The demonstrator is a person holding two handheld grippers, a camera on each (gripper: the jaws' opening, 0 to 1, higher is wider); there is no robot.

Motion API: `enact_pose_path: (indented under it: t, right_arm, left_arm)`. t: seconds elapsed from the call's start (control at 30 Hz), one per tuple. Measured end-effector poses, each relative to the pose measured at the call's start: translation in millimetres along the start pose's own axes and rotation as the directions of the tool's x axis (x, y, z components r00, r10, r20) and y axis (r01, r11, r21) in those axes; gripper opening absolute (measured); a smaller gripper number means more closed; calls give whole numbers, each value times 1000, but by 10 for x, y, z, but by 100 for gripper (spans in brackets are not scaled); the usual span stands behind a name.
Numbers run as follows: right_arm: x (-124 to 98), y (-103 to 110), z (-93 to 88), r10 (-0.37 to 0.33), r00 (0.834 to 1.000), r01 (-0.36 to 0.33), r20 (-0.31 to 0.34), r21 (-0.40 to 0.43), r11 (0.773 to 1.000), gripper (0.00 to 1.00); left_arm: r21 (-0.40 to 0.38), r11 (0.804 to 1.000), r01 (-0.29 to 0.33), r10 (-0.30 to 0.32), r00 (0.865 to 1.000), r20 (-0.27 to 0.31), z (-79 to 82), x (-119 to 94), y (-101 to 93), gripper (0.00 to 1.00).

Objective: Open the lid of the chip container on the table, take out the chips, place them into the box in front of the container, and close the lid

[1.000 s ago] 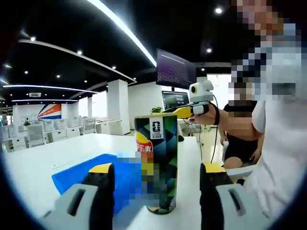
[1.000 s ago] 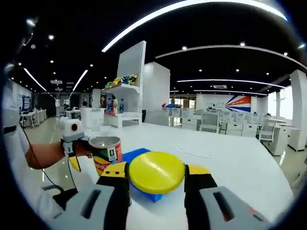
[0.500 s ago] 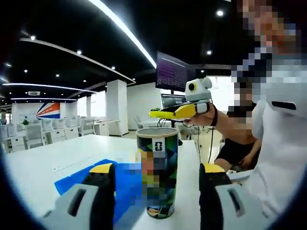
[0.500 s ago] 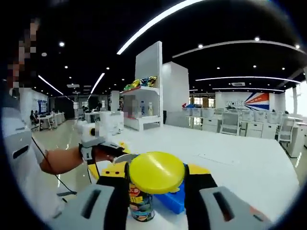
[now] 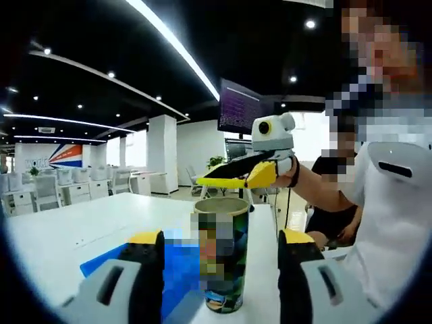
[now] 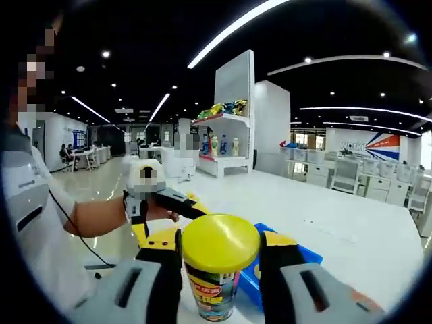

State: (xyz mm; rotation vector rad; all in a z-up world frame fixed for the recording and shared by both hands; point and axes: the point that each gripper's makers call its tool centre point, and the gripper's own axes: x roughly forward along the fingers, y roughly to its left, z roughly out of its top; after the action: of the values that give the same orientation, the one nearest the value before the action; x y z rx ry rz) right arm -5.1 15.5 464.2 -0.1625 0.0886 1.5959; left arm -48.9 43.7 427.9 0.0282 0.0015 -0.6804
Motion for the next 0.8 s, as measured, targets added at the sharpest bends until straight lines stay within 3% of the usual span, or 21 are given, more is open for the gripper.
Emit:
enact_pose_path:
  t: [0.37,0.8]
  right_arm:
    - [116,56,-142,37,997,-37,-67,2,999,45]
    - [147,111,-180,67,994,-71,-84,-43,997,46]
  left_arm:
    - [4,1000,13,-13,1000,9,51,1,-50,69]
    - [3,1000,26,-27,1000,11,37,-22,-94,68]
